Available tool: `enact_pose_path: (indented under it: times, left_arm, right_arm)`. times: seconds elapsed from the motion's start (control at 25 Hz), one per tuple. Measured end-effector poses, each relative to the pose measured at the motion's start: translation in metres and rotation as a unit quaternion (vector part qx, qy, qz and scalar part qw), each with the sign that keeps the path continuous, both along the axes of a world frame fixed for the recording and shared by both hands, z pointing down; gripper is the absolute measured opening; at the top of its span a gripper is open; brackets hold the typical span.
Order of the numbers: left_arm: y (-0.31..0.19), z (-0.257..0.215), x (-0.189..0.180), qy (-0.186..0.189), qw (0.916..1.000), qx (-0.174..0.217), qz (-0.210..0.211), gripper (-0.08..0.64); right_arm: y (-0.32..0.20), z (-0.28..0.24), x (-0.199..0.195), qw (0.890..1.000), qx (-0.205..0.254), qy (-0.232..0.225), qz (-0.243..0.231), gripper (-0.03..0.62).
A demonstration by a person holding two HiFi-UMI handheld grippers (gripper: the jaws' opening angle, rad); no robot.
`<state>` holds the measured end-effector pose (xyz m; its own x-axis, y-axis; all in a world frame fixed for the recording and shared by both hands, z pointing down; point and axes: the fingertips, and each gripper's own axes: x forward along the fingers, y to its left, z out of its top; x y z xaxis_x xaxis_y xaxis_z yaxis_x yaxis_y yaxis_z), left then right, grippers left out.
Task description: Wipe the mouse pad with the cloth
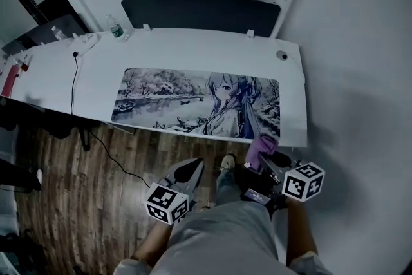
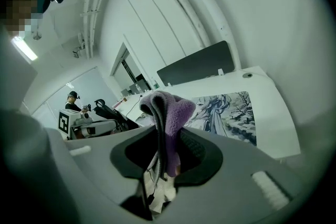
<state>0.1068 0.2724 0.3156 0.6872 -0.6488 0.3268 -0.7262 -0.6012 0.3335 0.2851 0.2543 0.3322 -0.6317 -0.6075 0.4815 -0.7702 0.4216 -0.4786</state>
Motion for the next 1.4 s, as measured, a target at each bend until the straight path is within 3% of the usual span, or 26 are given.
enact_pose_path:
  times: [0.6,0.96,1.4]
  left_arm:
    - [-0.157,0.003,0.042,-0.010,0.9997,-0.021,-0.009,0.015]
    - [-0.207,0.013,0.067,-0.006,0.9994,-0.030,-0.013,0.015]
    - [-0.241,0.021,0.070,-0.015,0.9982,-0.041,-0.042,0.015]
  right_arm:
    - [-0.152,0.028,0.061,0.998,-0.067,0.018,0.001,0.106]
    - [-0.209,0.052,0.095,0.994,-0.105,0.022,0.005,0.106]
    - [-0.242,0.073,0.122,0.991,-0.132,0.026,0.014,0.104]
